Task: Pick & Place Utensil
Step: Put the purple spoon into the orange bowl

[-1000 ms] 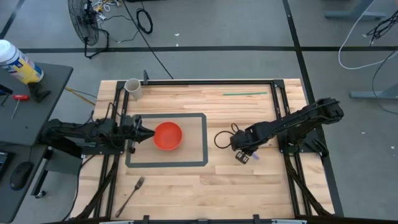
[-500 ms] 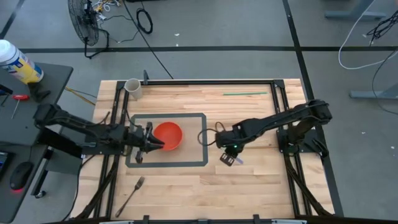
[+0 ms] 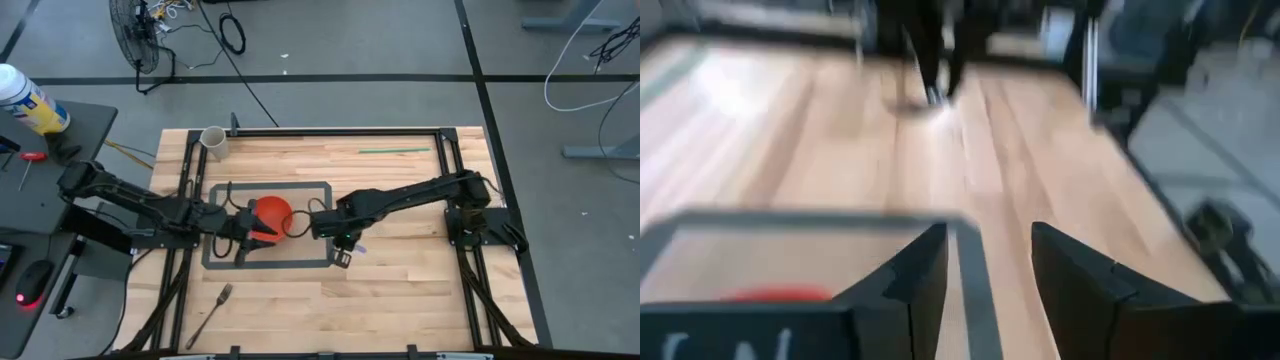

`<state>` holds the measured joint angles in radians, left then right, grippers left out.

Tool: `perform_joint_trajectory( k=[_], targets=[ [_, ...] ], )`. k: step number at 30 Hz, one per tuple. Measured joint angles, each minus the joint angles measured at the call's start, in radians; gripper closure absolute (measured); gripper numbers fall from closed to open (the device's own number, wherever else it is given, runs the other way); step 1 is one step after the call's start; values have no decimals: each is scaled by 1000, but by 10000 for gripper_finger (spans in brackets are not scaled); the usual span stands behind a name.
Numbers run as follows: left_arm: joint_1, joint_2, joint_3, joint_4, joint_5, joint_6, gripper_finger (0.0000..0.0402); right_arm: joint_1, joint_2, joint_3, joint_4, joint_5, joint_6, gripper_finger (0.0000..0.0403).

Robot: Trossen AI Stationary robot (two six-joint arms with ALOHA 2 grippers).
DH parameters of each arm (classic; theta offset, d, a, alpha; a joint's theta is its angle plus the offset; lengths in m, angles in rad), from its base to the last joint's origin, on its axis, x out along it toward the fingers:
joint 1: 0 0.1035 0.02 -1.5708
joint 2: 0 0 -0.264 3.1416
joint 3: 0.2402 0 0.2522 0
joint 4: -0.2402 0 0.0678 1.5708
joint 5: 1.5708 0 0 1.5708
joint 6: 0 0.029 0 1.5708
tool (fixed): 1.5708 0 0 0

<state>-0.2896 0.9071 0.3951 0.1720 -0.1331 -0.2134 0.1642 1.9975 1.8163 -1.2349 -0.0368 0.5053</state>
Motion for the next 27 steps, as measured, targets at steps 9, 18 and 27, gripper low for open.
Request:
perform_joint_trajectory(
  k=[9, 18, 27],
  targets=[
    [-113, -211, 120, -534, -55, -110, 272, -50, 170, 325, -58, 66, -108, 351],
    [-213, -436, 128, -781, -331, -247, 278, -88, 309, 536, 58, 112, -209, 351],
    [-233, -476, 128, -823, -446, -273, 278, -128, 311, 529, 267, 136, -275, 351]
  ],
)
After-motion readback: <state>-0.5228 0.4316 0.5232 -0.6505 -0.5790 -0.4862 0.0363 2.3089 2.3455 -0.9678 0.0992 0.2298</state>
